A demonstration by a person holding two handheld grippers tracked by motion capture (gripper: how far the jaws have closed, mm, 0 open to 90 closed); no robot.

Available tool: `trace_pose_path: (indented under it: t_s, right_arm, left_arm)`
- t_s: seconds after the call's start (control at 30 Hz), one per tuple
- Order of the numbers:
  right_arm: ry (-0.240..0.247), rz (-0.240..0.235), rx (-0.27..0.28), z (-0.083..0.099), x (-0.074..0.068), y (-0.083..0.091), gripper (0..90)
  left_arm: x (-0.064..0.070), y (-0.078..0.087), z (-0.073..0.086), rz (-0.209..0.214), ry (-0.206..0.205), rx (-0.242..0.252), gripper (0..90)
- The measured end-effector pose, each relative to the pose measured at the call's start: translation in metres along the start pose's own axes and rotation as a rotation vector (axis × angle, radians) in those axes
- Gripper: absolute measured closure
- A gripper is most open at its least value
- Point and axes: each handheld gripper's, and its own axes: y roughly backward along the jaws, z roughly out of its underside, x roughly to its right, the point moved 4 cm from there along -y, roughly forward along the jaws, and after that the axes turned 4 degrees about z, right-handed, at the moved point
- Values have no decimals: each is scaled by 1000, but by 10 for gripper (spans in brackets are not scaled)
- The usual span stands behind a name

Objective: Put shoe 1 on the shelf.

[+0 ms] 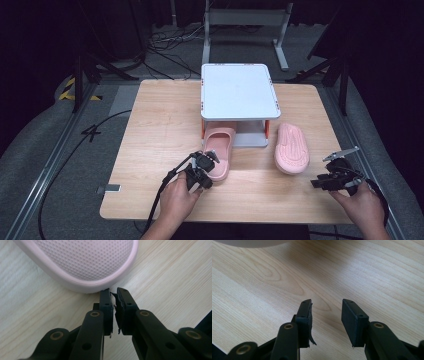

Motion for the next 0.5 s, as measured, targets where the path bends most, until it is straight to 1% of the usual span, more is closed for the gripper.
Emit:
trace_pose_path:
  t_s: [0.07, 0.13, 0.2, 0.27, 0.3, 0.33, 0.37, 0.4, 0.43, 0.5]
  right_arm:
    - [3, 2, -2, 0, 0, -1, 608]
    - [9, 1, -3, 0, 0, -1, 608]
    - [10, 3, -3, 0, 0, 0, 608]
    - [6, 1, -3, 0, 0, -1, 606]
    - [6, 0, -1, 0, 0, -1, 606]
    - [5, 0, -4, 0, 0, -1, 606]
    - [3, 0, -3, 0, 0, -1, 606]
    - [3, 0, -5, 1, 0, -1, 606]
    - [3, 0, -5, 1, 0, -1, 606]
    - [4, 2, -3, 1, 1, -2, 607]
  left_arm:
    - [0, 1, -5, -13, -11, 4, 825]
    - [1, 4, -13, -21, -17, 33, 822]
    - [1, 6, -19, -28, -24, 44, 818]
    - [-2, 6, -26, -50, -9, 44, 811]
    - [-4, 5, -31, -48, 4, 56, 811]
    - [-6, 5, -33, -43, 11, 56, 811]
    - [-8, 4, -36, -43, 12, 58, 811]
    - [-9, 3, -39, -54, 13, 61, 811]
    - [-9, 3, -39, -54, 13, 61, 808]
    - [-10, 0, -46, -68, 0, 62, 806]
